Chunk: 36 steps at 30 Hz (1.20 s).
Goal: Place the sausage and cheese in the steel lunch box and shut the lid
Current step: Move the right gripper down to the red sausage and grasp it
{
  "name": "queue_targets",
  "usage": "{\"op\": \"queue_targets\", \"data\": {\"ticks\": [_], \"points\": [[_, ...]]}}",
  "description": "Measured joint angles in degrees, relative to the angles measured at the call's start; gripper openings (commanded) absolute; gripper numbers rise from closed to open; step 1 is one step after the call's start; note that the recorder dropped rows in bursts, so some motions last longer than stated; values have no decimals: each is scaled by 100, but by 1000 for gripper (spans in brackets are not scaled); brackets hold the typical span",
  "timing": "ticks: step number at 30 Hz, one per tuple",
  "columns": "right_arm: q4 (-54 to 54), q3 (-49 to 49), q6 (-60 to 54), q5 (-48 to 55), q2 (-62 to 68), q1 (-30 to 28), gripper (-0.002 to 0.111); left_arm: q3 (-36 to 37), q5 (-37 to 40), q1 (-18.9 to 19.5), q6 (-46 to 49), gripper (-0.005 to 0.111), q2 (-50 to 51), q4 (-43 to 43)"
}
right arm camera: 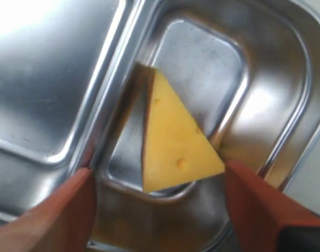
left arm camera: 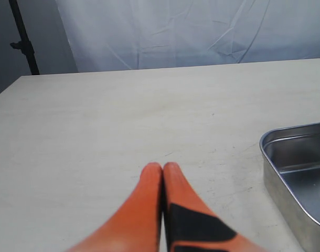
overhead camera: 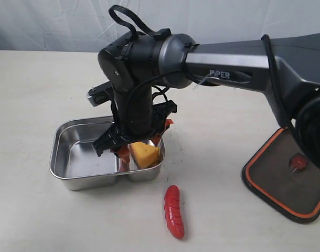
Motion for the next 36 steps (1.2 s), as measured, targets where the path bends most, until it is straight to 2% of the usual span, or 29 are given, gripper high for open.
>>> {"op": "queue_targets", "data": {"ticks": [12,19,26,36], "points": [[269,29,95,545,-978,58,64,0,0,-100,0,0,0,0],[118,1213,703,532,-1631,359,64,0,0,-335,0,0,0,0],[282,2889,1309,-333,-1850,424,64,0,0,-532,0,0,0,0],[800,3587,1455,-1819,-1850,424,64,0,0,-532,0,0,0,0]]}}
